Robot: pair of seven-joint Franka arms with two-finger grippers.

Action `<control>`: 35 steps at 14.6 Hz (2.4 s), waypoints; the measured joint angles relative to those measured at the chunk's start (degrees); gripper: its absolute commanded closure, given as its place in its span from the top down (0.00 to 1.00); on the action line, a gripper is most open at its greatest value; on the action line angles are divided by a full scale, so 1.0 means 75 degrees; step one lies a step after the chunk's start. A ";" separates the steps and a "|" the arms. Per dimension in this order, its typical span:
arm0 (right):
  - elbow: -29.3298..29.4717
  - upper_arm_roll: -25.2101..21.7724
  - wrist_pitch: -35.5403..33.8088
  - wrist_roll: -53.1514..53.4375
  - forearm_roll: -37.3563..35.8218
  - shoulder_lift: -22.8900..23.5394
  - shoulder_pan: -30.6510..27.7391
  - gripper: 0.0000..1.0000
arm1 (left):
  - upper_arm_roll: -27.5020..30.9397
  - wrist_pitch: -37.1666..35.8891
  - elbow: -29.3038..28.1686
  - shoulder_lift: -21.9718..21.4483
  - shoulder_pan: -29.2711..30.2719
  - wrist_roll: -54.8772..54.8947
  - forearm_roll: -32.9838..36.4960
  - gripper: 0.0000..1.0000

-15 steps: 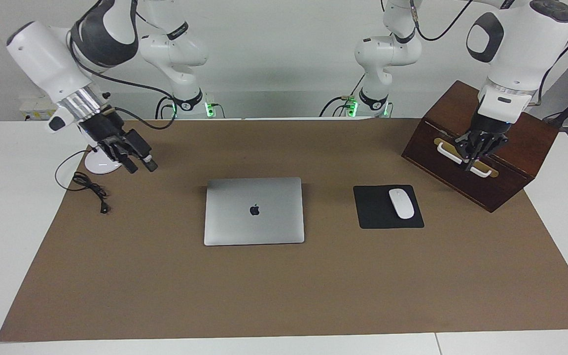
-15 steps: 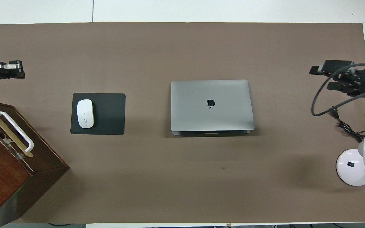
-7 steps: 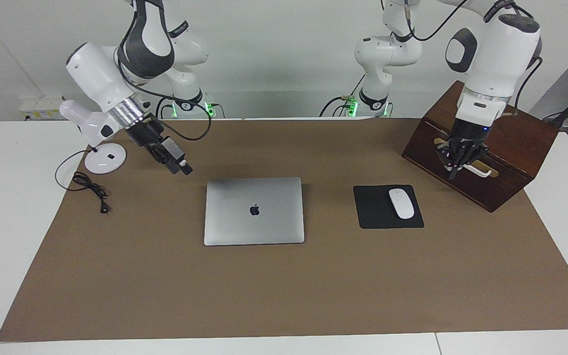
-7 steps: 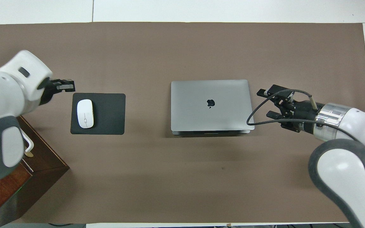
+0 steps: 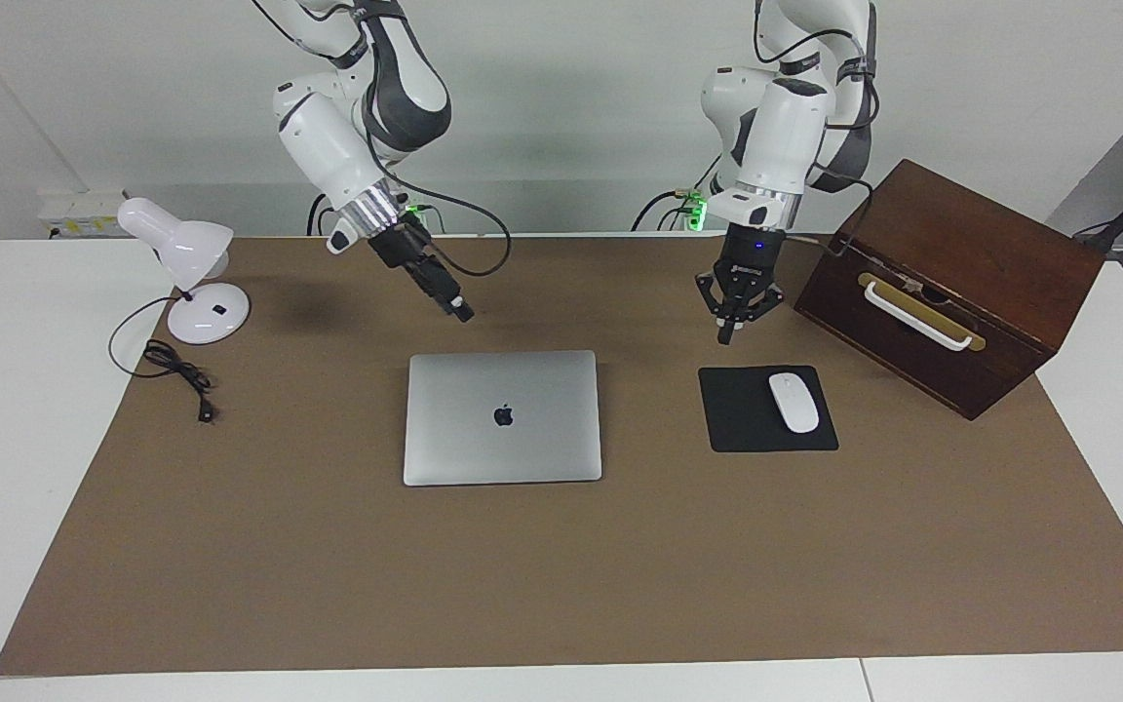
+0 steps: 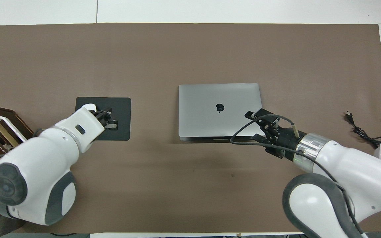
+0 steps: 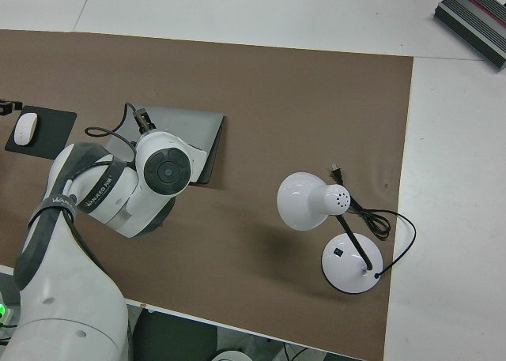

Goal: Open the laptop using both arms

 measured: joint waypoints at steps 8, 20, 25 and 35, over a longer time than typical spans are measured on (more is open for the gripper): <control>-0.0021 -0.0002 0.0839 0.0005 0.0295 0.1087 0.0588 1.00 | 0.0012 0.2494 -0.0728 0.0882 -0.1269 -0.0004 0.0000 0.00; 0.1222 -0.0032 0.1510 -0.1902 0.2176 0.2724 0.0838 1.00 | 0.0019 0.3587 -0.0727 0.1727 -0.1842 0.0123 0.0000 0.00; 0.1614 -0.0028 0.1611 -0.1902 0.2180 0.2864 0.0841 1.00 | 0.0018 0.4544 -0.0673 0.2740 -0.1972 0.0142 0.0000 0.00; 0.1714 -0.0030 0.1626 -0.1902 0.2181 0.2891 0.0838 1.00 | 0.0021 0.4580 0.0482 0.3979 -0.2050 0.0236 0.0120 0.00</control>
